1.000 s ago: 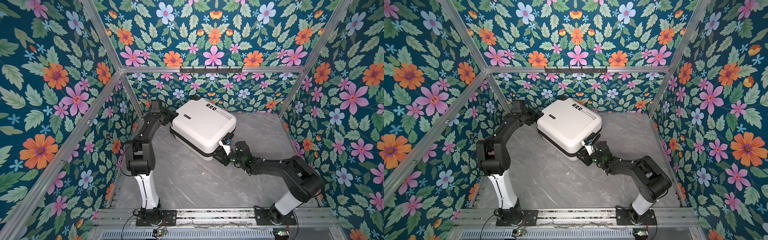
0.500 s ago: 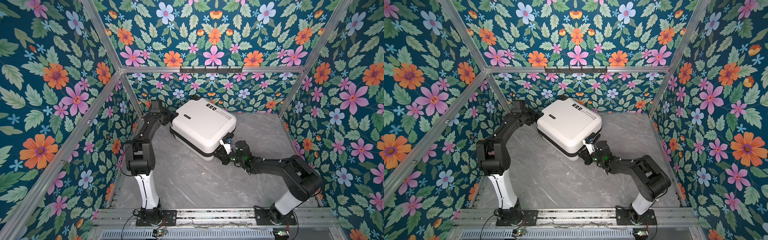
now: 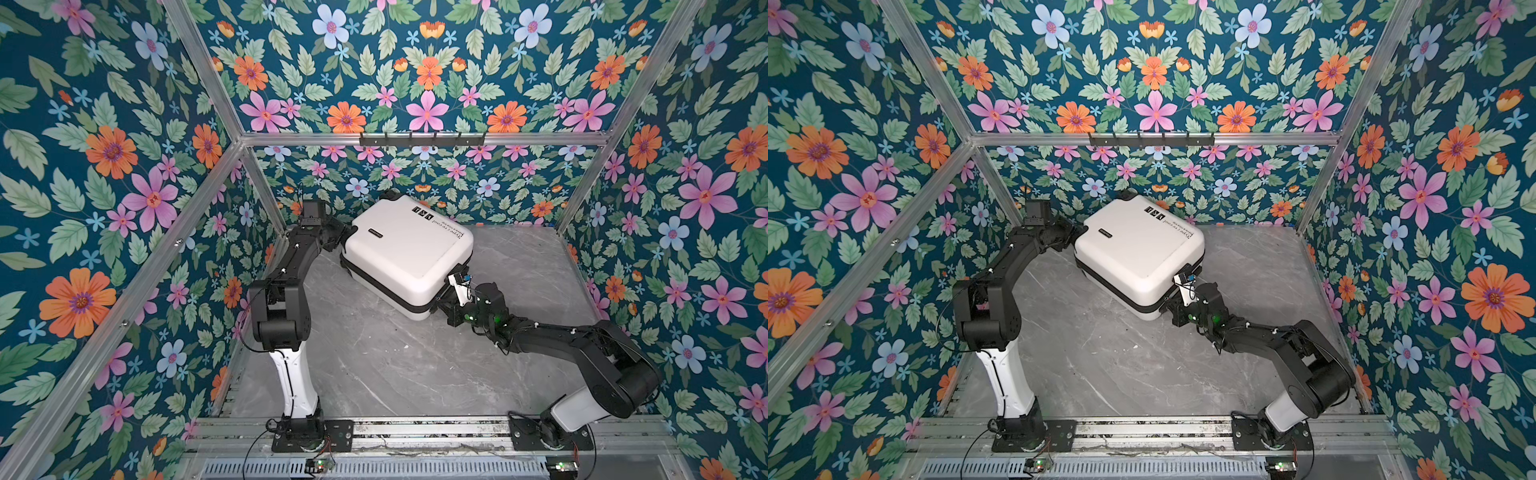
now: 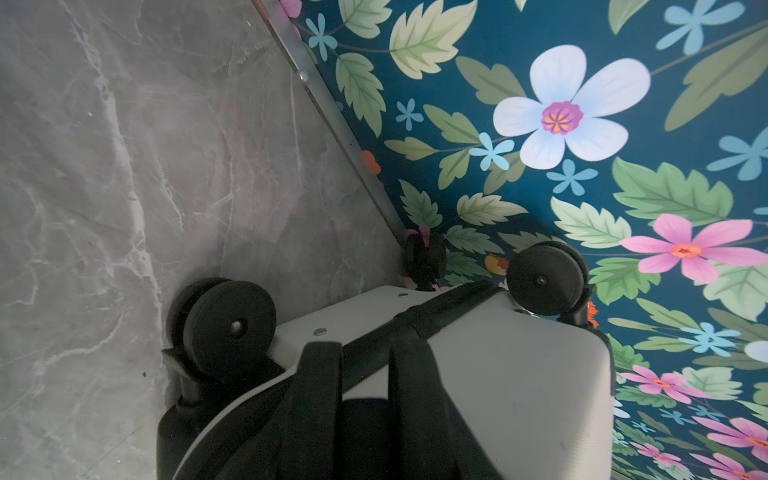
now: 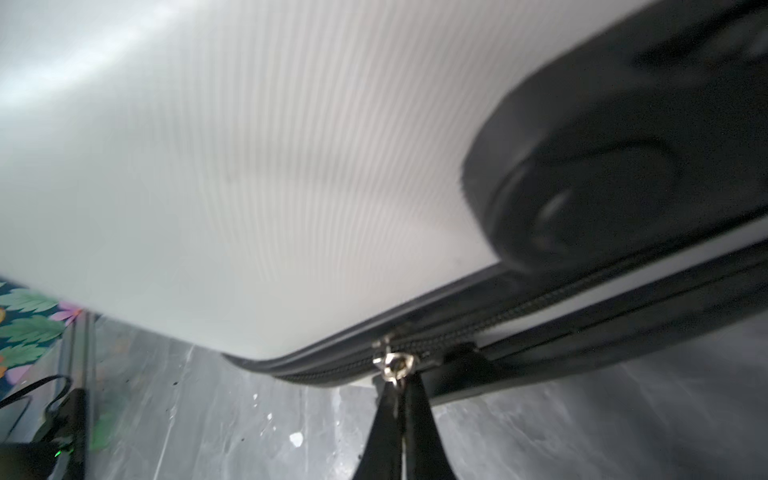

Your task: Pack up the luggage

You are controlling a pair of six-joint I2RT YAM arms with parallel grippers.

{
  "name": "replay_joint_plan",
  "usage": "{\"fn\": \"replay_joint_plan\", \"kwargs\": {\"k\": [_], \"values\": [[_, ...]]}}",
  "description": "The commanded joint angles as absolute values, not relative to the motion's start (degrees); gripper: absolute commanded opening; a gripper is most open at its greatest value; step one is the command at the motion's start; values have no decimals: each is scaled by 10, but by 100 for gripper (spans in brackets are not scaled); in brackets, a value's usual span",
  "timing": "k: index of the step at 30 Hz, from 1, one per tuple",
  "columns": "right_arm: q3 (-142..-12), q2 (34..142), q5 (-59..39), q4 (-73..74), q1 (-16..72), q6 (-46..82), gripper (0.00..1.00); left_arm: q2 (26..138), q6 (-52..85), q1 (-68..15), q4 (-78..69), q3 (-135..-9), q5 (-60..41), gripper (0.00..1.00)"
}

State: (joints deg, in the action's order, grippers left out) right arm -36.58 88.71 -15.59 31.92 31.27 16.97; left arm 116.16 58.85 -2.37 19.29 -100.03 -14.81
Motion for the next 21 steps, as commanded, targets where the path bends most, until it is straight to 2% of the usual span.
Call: {"fn": "replay_joint_plan", "kwargs": {"k": [1,8,21], "values": [[-379,884,-62,307,311,168,0,1172,584,-24,243,-996,-114,0],[-373,886,-36,321,287,206,0,1174,583,-24,245,-995,-113,0],[-420,930,-89,337,179,262,0,1177,580,-23,245,-997,-116,0]]}}
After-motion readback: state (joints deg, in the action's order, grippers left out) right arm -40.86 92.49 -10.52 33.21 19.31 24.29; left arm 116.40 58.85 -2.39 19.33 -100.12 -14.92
